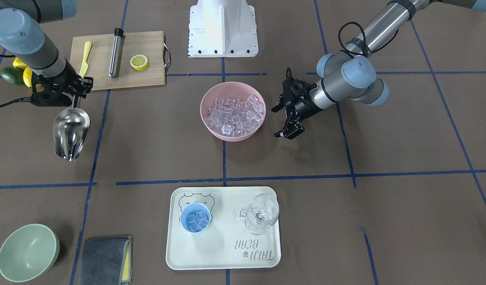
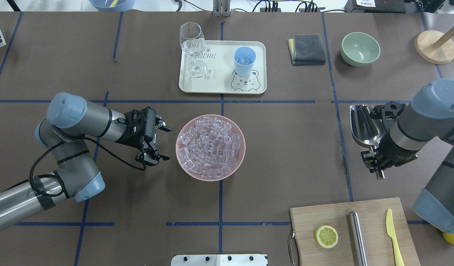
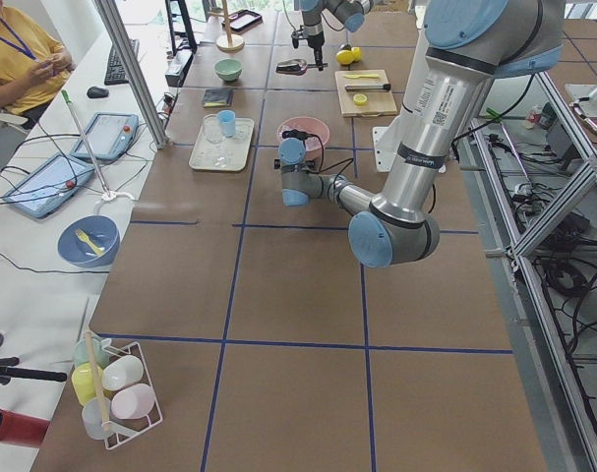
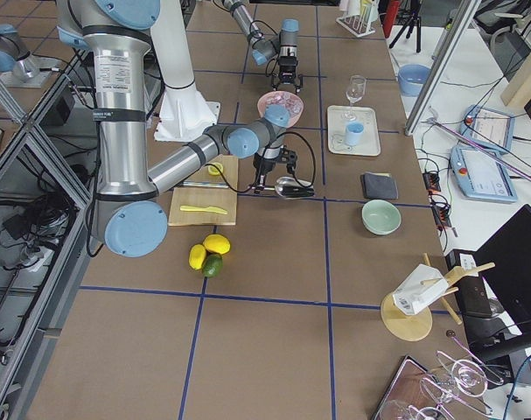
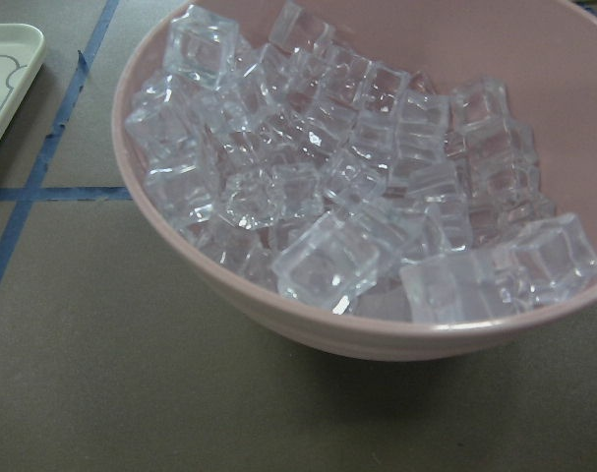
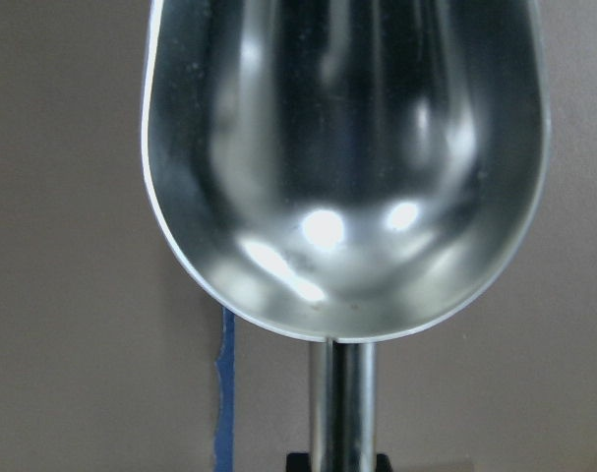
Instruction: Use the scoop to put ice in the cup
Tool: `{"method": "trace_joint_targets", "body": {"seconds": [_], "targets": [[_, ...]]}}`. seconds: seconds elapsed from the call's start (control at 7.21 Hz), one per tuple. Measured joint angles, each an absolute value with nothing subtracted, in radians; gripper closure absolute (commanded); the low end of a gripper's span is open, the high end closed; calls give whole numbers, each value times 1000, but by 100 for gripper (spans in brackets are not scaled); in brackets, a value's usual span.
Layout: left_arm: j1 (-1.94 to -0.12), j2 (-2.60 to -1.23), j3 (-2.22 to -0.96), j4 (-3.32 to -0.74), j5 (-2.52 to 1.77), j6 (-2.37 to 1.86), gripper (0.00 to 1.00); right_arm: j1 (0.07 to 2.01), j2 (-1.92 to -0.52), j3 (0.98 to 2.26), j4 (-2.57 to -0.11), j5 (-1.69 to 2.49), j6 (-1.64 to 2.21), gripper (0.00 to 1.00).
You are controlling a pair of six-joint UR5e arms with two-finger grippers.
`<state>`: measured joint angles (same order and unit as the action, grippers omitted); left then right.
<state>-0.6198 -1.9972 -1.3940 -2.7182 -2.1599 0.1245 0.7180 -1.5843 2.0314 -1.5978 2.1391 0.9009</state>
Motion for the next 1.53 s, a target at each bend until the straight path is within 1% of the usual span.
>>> {"method": "trace_joint_targets", "body": {"seconds": [0.28,0.42,0.55,1.11,1.39,1.53], "targets": [[-618,-1997,-1393,-2718,-2160,124,0,668,-1617,1992,-1501,2116,975,100],[-618,-1996,-1391,-2718,-2160,125,0,653,-1618,1982,-1489,2110,985,62],[-617,-1996,-1391,-2718,-2160,125,0,647,-1615,1978,-1485,2107,987,1],[-617,-1997,-1392,-2718,-2160,119,0,668,-1595,1985,-1484,2103,984,0],[-619,-1997,-1393,-2718,-2160,119,0,765,-1586,2008,-1487,2099,951,0],[-620,-1997,-1393,-2718,-2160,119,0,836,-1577,2012,-1495,2100,876,0]]}}
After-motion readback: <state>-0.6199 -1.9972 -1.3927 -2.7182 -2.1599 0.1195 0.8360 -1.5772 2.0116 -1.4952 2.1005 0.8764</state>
